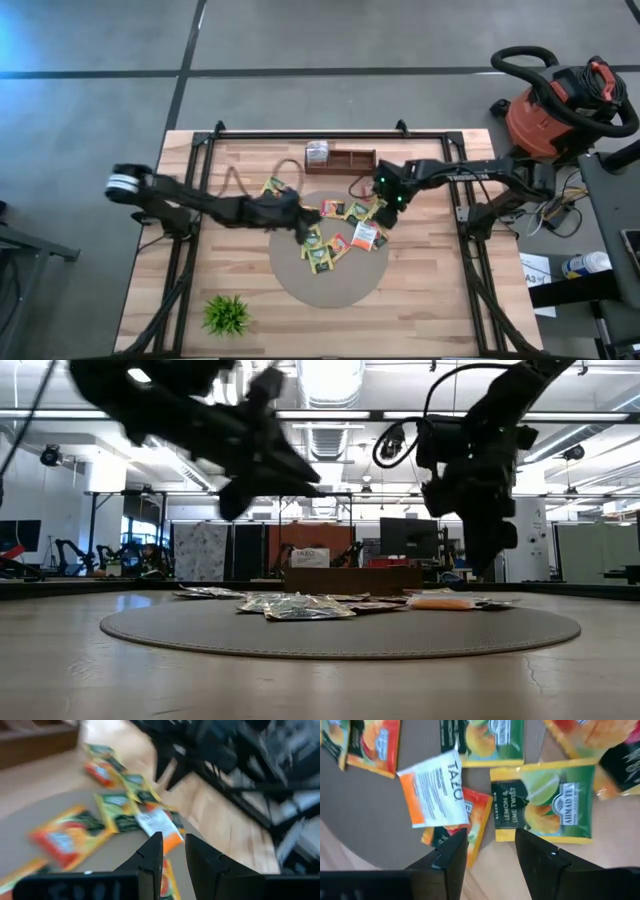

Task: Pick & Place Tea
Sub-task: Put the white tea bag into the left section of the wooden organizer

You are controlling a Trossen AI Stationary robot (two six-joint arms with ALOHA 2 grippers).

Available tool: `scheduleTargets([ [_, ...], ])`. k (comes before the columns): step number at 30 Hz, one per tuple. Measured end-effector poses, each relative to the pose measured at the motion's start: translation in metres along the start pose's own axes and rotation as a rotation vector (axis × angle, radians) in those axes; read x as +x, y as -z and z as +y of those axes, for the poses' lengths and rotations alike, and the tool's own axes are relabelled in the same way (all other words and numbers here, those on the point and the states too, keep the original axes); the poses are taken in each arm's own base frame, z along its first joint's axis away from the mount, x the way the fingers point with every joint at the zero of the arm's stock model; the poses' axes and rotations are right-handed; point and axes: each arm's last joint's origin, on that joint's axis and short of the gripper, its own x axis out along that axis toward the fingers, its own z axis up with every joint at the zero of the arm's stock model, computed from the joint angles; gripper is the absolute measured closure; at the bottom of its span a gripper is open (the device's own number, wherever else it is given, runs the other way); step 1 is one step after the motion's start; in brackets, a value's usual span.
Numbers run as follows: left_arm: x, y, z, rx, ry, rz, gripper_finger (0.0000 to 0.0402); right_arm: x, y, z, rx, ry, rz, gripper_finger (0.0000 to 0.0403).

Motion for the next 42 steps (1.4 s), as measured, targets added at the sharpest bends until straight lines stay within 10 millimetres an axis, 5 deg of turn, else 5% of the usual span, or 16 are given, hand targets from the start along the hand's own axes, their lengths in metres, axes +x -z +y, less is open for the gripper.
scheduleTargets([
  [9,0.076,0.002,-0.034,0.138,0.029,0.195,0.0324,0.011,0.002,0.009,-0.049,-0.022,-0.021,0.0222],
  [21,0.138,0.024,-0.034,0.137,0.088,0.32,0.0324,0.027,-0.003,0.007,-0.051,-0.067,0.015,0.0225],
  [31,0.149,0.036,-0.023,0.15,0.011,0.388,0.0324,0.043,-0.007,0.008,-0.059,-0.105,0.04,0.0225],
  [42,0.15,0.036,-0.016,0.153,-0.012,0.386,0.0324,0.029,-0.022,0.021,-0.139,-0.13,-0.047,0.0225],
])
